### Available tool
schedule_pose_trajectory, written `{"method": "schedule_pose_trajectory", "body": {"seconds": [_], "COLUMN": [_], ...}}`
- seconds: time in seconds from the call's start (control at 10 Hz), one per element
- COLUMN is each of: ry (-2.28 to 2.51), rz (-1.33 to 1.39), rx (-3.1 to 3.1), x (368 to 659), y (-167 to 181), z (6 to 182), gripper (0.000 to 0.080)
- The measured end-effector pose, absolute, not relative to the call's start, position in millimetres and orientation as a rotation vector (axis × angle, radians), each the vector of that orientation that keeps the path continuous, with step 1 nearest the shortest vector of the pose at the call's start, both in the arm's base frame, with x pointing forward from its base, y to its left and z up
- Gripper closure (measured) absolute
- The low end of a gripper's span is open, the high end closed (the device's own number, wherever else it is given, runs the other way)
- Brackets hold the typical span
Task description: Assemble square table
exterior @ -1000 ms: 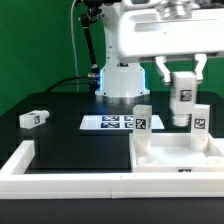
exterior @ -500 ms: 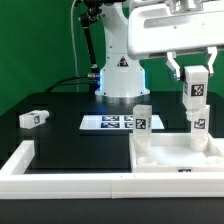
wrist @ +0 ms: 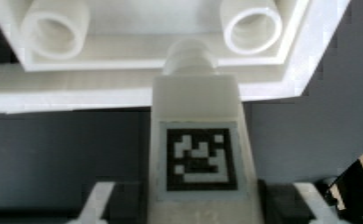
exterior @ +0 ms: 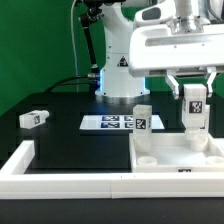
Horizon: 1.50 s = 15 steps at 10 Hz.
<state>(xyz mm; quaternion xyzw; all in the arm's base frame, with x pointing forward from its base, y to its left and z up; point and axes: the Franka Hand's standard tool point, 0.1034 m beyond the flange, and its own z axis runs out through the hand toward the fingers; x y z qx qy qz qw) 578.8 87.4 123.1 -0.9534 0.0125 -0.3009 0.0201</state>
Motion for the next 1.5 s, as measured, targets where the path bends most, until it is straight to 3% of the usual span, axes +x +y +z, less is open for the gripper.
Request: {"method": "schedule_pose_trajectory", "body": {"seconds": [0.7,1.5], "ry": [0.005,0.010], "rz": [-0.857,-0.902], "rx": [-2.944,-2.944], "x": [590,597], "y": [121,117], "z": [98.7,96.0], "gripper": [0.0509,0.0509]}}
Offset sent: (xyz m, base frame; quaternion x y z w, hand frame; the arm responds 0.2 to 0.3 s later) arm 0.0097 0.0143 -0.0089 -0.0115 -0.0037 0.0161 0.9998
